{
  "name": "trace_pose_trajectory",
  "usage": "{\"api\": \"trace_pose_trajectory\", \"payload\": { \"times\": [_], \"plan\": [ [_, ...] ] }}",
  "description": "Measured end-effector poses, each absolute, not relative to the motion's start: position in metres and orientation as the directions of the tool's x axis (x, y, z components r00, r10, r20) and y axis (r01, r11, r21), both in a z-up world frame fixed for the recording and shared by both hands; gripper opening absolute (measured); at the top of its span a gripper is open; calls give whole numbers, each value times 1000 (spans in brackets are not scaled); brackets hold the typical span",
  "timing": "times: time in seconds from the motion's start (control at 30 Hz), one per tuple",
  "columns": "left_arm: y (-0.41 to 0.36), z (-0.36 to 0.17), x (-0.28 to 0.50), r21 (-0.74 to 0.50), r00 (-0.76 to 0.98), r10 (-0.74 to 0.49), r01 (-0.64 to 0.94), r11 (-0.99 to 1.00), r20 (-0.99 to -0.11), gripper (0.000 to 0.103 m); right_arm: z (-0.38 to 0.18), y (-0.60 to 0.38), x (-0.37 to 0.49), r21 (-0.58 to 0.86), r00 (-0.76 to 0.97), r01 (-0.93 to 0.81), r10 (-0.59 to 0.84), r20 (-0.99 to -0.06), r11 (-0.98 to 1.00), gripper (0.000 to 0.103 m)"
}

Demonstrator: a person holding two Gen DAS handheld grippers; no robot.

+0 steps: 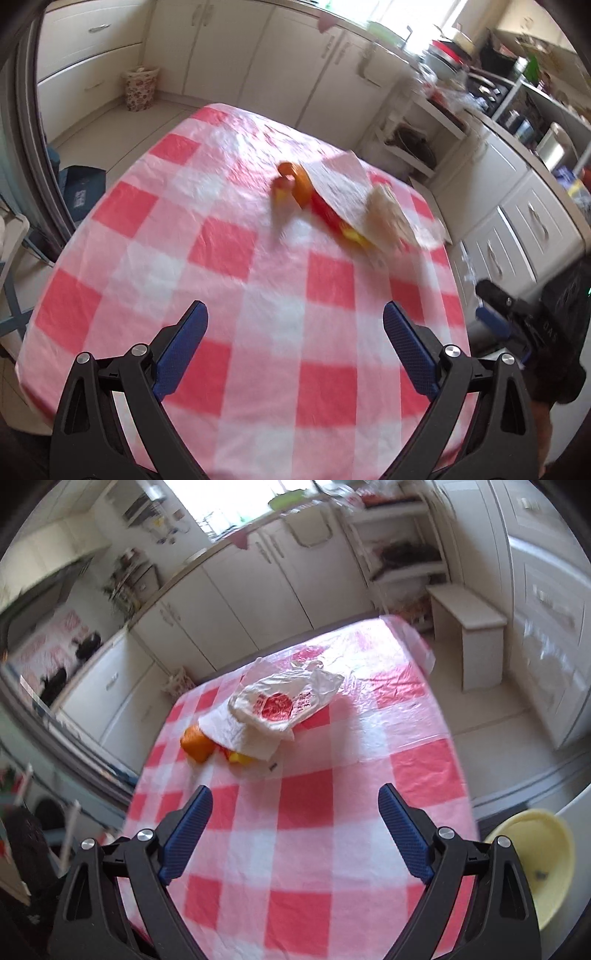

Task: Collect trash
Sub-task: 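Move both open tools down to the orange peel and white plastic bag, then close the left tool on the orange peel while the right tool closes on the white bag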

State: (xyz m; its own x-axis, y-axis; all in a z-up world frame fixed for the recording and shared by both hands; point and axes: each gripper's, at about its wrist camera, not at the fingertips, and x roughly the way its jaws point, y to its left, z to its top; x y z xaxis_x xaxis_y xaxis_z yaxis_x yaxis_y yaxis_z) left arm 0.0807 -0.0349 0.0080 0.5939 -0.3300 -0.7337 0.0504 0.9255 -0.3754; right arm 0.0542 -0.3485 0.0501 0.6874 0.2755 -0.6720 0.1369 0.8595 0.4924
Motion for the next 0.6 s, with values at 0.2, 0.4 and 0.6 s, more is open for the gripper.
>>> {"api": "trace_pose_trajectory", "payload": {
  "times": [0.2, 0.4, 0.6],
  "plan": [
    [-35, -1, 135, -395, 621, -322, 23, 919, -715, 92, 34, -363, 101, 608, 683, 190, 341, -646, 771, 87],
    [-49, -13, 183, -365, 628, -295, 20, 931, -720, 92, 24, -366, 129, 647, 672, 195, 380, -636, 737, 86],
    [-64, -20, 221, -360, 627, -304, 40, 932, -717, 90, 12, -374, 141, 667, 653, 233, 395, -646, 707, 74]
  ]
}}
